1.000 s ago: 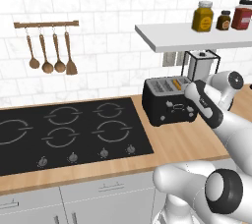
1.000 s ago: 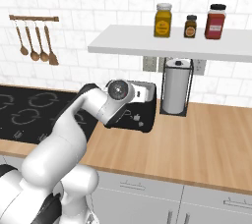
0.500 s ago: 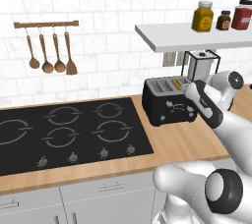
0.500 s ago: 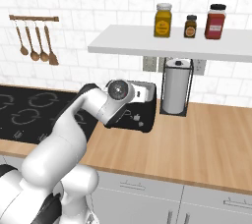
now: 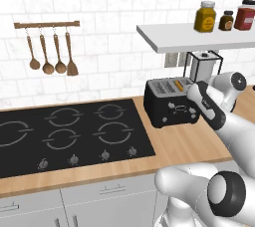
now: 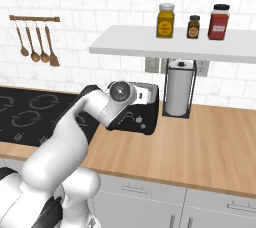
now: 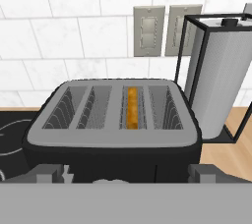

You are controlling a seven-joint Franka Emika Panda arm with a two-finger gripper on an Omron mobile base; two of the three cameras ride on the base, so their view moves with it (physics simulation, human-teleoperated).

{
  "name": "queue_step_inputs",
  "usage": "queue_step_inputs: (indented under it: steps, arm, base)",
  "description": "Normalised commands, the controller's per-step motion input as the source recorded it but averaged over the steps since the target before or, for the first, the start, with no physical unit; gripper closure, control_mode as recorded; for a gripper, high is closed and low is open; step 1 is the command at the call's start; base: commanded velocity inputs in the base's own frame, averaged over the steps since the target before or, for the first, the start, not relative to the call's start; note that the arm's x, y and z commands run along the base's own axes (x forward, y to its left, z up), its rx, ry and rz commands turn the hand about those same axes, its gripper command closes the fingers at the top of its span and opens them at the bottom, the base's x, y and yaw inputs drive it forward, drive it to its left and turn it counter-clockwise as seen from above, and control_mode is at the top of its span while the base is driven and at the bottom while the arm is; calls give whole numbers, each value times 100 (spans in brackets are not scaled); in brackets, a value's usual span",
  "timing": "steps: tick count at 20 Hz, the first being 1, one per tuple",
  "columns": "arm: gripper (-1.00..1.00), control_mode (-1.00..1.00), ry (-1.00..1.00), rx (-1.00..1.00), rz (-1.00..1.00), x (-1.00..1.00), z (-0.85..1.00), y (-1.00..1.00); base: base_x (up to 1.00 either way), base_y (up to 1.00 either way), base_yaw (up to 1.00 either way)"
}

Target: Start the toaster. Once the lever pops up, take the bread to the plate on the dining counter.

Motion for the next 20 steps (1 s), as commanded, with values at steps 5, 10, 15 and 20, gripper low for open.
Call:
queue_step_inputs:
  steps: [5,10,15,20]
  arm:
    - [-100,-100,0,0,0,0,0,0]
    - [-100,-100,0,0,0,0,0,0]
    - [-100,-100,0,0,0,0,0,0]
    - [-100,-100,0,0,0,0,0,0]
  base:
    - [0,0,0]
    - [0,0,0]
    - [0,0,0]
    - [0,0,0]
